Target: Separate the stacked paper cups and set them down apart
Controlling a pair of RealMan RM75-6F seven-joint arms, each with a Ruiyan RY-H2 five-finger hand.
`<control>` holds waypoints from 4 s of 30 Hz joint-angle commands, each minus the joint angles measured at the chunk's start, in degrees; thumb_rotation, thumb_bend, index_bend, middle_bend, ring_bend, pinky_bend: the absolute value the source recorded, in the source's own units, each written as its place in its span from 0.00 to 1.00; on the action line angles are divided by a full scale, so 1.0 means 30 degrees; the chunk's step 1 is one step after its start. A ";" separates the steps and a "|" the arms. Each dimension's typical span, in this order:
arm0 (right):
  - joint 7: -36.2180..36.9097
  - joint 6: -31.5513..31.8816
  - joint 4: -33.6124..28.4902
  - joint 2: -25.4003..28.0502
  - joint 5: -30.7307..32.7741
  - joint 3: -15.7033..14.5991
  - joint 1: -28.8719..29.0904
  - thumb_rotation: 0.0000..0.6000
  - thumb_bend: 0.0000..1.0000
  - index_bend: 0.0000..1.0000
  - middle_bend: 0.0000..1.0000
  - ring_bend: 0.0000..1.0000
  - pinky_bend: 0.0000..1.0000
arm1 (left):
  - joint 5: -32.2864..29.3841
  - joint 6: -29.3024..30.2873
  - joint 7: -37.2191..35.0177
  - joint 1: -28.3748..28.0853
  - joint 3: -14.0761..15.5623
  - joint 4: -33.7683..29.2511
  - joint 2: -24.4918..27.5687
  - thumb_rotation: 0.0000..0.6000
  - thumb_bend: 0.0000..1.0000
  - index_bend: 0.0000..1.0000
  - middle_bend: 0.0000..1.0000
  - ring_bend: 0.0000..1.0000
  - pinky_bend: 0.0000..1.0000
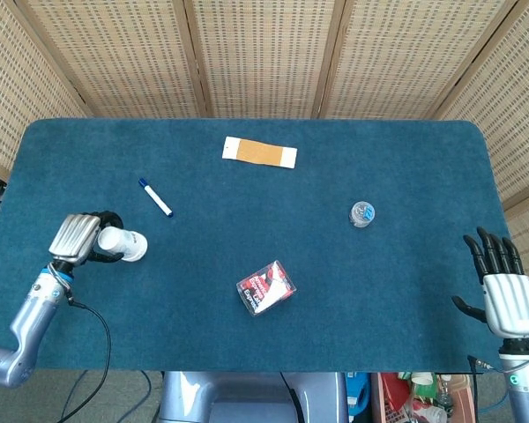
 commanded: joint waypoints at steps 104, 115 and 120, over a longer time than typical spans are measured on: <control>0.1662 0.0693 0.8195 -0.4626 -0.8925 -0.0813 1.2417 1.00 0.65 0.67 0.11 0.00 0.04 | -0.2170 -0.9012 -1.8266 -0.8786 -0.5475 0.0459 -0.8053 1.00 0.12 0.50 0.50 0.49 0.49; 0.1233 0.0913 0.8149 -0.4518 -0.8950 -0.0907 1.2475 1.00 0.67 0.69 0.11 0.00 0.05 | -0.2253 -0.8991 -1.8276 -0.8740 -0.5535 0.0508 -0.8016 1.00 0.12 0.50 0.50 0.49 0.49; 0.1175 0.1733 0.8483 -0.4257 -0.9055 -0.1011 1.2128 1.00 0.67 0.69 0.11 0.00 0.06 | -0.2345 -0.8851 -1.8400 -0.8421 -0.5630 0.0686 -0.7555 1.00 0.12 0.50 0.50 0.49 0.49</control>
